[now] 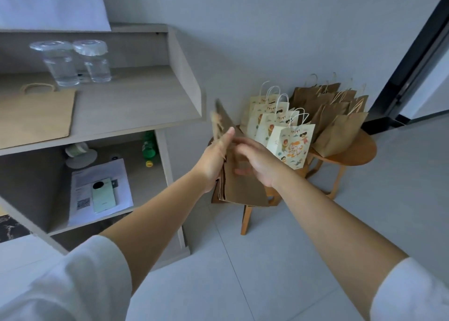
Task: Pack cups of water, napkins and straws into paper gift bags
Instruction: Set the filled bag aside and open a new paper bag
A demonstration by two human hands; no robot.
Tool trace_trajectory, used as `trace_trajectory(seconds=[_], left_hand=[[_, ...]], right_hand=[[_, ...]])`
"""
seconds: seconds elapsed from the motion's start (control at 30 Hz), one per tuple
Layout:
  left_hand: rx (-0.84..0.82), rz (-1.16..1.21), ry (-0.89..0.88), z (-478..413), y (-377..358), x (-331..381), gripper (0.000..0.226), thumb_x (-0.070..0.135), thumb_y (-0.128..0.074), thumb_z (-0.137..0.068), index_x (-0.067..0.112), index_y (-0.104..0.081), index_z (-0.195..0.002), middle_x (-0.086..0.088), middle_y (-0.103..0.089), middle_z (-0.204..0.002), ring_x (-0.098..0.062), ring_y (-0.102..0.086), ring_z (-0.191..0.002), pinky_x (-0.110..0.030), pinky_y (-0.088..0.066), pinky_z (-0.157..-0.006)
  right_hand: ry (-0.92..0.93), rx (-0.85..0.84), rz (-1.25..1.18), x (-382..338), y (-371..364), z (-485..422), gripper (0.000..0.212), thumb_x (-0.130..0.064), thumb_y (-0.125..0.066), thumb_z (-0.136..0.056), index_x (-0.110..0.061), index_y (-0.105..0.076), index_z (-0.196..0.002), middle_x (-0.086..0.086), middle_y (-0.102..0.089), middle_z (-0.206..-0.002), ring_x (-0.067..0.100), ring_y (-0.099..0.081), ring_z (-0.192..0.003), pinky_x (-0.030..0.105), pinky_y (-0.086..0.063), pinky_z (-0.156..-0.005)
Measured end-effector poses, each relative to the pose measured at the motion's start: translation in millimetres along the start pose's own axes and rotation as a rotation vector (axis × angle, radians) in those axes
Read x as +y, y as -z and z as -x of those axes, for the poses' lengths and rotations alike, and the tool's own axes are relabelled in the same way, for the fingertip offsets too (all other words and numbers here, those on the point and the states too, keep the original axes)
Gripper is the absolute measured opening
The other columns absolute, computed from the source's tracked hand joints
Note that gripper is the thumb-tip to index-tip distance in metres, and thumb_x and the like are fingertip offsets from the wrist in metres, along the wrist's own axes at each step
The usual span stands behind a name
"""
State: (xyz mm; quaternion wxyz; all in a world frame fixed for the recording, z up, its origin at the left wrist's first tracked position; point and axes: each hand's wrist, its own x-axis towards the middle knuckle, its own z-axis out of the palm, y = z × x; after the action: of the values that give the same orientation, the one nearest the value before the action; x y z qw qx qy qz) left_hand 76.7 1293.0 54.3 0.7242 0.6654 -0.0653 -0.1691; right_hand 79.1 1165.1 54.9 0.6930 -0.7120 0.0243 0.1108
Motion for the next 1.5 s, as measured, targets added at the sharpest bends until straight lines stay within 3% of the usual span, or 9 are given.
trace_trajectory(seconds=[0.1,0.23,0.4,0.6,0.7,0.8,0.97,1.13,1.5], left_hand=[[-0.018,-0.126,-0.084,-15,-16,-8,0.089,0.084,-0.037,-0.074,0.027,-0.041,-0.142,0.001,-0.050,-0.141,-0.014,-0.046,-0.130,-0.046,-0.034,-0.111],[-0.065,-0.147,-0.121,-26,-32,-4,0.087,0.086,-0.027,-0.073,0.034,-0.039,-0.142,0.005,-0.047,-0.142,-0.012,-0.041,-0.132,-0.042,-0.033,-0.109],[-0.078,-0.085,-0.096,-44,-32,-7,0.067,0.069,-0.038,-0.086,0.021,-0.052,-0.131,0.000,-0.061,-0.125,-0.015,-0.057,-0.118,-0.032,-0.046,-0.098],[0.112,-0.114,-0.003,-55,-40,-10,0.010,0.023,-0.053,-0.095,0.020,-0.058,-0.104,-0.008,-0.066,-0.104,-0.024,-0.064,-0.098,-0.035,-0.054,-0.085],[0.305,-0.503,0.071,-74,-28,-14,0.019,0.014,-0.051,-0.091,0.005,-0.063,-0.102,-0.016,-0.065,-0.098,-0.026,-0.061,-0.080,-0.037,-0.055,-0.074],[0.182,-1.010,0.048,-79,-19,-16,0.025,0.014,-0.044,-0.095,-0.001,-0.060,-0.108,-0.015,-0.064,-0.101,-0.025,-0.055,-0.078,-0.033,-0.046,-0.069],[0.130,-1.133,0.037,-84,-24,-23,0.029,0.014,-0.039,-0.098,-0.001,-0.059,-0.112,-0.015,-0.061,-0.103,-0.030,-0.058,-0.092,-0.028,-0.043,-0.074],[0.298,-1.388,0.324,-105,4,-18,0.017,-0.003,-0.046,-0.091,-0.004,-0.062,-0.098,-0.016,-0.063,-0.090,-0.032,-0.063,-0.089,-0.035,-0.050,-0.074],[0.258,-1.052,0.384,-202,-30,-52,0.010,0.002,-0.051,-0.091,0.006,-0.058,-0.086,-0.003,-0.052,-0.064,-0.012,-0.047,-0.053,-0.018,-0.040,-0.046]], right_hand=[[0.021,-0.021,0.031,-9,17,1,0.026,-0.034,-0.055,-0.091,-0.020,-0.059,-0.112,-0.003,-0.064,-0.098,0.012,-0.061,-0.089,0.034,-0.054,-0.071],[0.061,0.029,0.022,-2,37,-8,0.067,-0.048,-0.068,-0.075,-0.017,-0.047,-0.130,-0.001,-0.057,-0.114,0.012,-0.057,-0.099,0.036,-0.056,-0.074],[0.049,0.040,-0.112,2,49,-19,0.014,-0.022,-0.049,-0.092,-0.018,-0.057,-0.102,0.002,-0.063,-0.091,0.016,-0.059,-0.088,0.034,-0.050,-0.069],[0.119,0.183,0.415,7,47,-40,0.027,-0.013,-0.047,-0.090,-0.010,-0.055,-0.115,0.013,-0.063,-0.106,0.028,-0.060,-0.098,0.045,-0.051,-0.090],[0.134,0.157,0.646,16,51,-45,0.009,-0.012,-0.047,-0.090,-0.009,-0.055,-0.093,0.010,-0.060,-0.087,0.028,-0.059,-0.085,0.040,-0.050,-0.078],[0.140,0.185,0.805,27,58,-46,0.007,-0.011,-0.047,-0.091,-0.011,-0.053,-0.087,0.004,-0.056,-0.082,0.023,-0.052,-0.078,0.033,-0.046,-0.072],[0.091,0.225,1.064,34,81,-55,0.014,-0.005,-0.045,-0.091,-0.005,-0.058,-0.085,0.012,-0.055,-0.086,0.029,-0.055,-0.083,0.028,-0.038,-0.068],[-0.063,0.467,1.403,28,135,-62,0.022,-0.013,-0.043,-0.097,-0.005,-0.057,-0.111,0.013,-0.061,-0.109,0.028,-0.059,-0.100,0.029,-0.042,-0.069],[-0.188,0.331,1.221,52,179,-127,0.020,-0.012,-0.049,-0.093,-0.002,-0.058,-0.108,0.015,-0.061,-0.105,0.030,-0.060,-0.099,0.030,-0.046,-0.074]])
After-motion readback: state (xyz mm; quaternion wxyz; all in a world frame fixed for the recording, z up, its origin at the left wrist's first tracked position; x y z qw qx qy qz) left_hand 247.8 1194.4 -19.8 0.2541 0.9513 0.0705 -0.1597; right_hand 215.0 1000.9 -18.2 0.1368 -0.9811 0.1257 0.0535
